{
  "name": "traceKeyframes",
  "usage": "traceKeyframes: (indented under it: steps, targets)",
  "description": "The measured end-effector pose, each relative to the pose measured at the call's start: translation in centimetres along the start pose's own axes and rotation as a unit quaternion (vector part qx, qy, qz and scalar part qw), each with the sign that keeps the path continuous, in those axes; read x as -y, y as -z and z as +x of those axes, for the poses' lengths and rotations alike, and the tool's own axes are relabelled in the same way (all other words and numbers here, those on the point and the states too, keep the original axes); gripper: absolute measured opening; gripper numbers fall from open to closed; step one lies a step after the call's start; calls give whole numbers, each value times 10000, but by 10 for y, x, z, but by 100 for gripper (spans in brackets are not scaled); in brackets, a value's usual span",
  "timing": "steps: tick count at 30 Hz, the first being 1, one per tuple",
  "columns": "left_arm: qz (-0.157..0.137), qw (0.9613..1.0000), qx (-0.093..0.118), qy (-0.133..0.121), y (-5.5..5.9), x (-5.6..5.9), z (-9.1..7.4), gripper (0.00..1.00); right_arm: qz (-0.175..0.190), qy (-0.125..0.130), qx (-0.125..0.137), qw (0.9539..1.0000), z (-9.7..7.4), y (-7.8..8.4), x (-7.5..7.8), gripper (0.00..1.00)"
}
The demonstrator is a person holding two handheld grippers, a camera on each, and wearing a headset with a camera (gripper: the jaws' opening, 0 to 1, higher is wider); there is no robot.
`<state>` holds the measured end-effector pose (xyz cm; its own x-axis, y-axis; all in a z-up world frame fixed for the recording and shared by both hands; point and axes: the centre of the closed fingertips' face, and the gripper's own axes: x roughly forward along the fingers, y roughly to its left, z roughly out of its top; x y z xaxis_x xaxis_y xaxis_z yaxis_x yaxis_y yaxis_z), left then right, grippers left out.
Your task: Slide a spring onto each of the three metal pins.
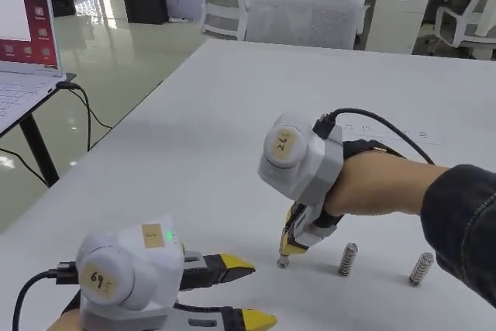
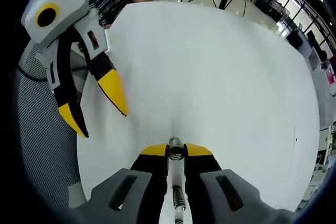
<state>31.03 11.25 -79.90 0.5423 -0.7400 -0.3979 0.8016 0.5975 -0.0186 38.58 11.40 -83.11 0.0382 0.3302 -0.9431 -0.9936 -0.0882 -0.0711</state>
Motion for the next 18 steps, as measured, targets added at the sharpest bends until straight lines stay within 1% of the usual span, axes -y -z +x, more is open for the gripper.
traceKeyframes:
  steps: [8, 15, 18]
  targets:
    - [1, 10000, -14, -4, 1, 0, 0, 31, 42, -114, -45, 9999, 10, 4, -9, 8]
    - [5, 10000, -25, 3, 1, 1, 0, 31, 58, -108, -94, 9999, 16, 7, -10, 8]
    - [-2, 10000, -25, 1, 1, 1, 0, 31, 112, -94, -16, 9999, 17, 4, -8, 9]
